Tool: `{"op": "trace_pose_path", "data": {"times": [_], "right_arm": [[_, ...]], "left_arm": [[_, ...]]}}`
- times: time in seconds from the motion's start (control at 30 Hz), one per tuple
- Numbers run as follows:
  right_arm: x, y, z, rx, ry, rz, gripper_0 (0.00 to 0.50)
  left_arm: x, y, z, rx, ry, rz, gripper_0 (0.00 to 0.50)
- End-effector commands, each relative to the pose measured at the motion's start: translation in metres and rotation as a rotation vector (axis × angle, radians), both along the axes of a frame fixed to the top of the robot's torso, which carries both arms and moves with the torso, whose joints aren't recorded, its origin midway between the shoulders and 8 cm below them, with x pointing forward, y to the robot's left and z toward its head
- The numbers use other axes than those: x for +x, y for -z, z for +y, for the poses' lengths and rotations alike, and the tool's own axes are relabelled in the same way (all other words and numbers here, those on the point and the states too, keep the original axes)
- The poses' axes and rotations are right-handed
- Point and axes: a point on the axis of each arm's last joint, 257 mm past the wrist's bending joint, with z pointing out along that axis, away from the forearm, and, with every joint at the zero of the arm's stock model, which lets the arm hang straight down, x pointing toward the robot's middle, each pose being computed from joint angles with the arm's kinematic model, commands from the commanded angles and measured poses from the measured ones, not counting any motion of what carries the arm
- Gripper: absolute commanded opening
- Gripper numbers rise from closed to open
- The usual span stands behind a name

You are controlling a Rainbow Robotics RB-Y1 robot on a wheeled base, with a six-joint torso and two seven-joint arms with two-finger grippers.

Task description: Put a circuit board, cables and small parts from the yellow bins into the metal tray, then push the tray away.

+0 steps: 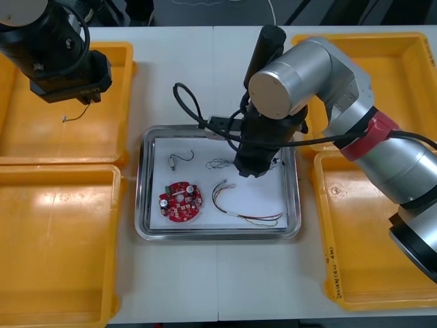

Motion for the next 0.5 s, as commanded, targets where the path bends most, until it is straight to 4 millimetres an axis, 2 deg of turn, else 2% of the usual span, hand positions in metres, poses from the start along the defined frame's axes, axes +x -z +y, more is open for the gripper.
{"op": "trace_pose_path", "data": {"times": [0.03, 0.27, 0.5], "right_arm": [[-0.003, -0.024, 0.011, 0.065, 0.087, -0.007, 0.5], [-0.002, -0.044, -0.005, 0.075, 0.243, -0.027, 0.5], [-0.007, -0.063, -0.039, 0.084, 0.46, 0.05, 0.5]], "left_arm": [[0.002, -0.019, 0.02, -0.012, -0.084, -0.045, 0.0], [0.0, -0.019, 0.017, -0.022, -0.078, -0.038, 0.0], [-0.002, -0.019, 0.012, -0.032, -0.065, -0.034, 0.0]]}}
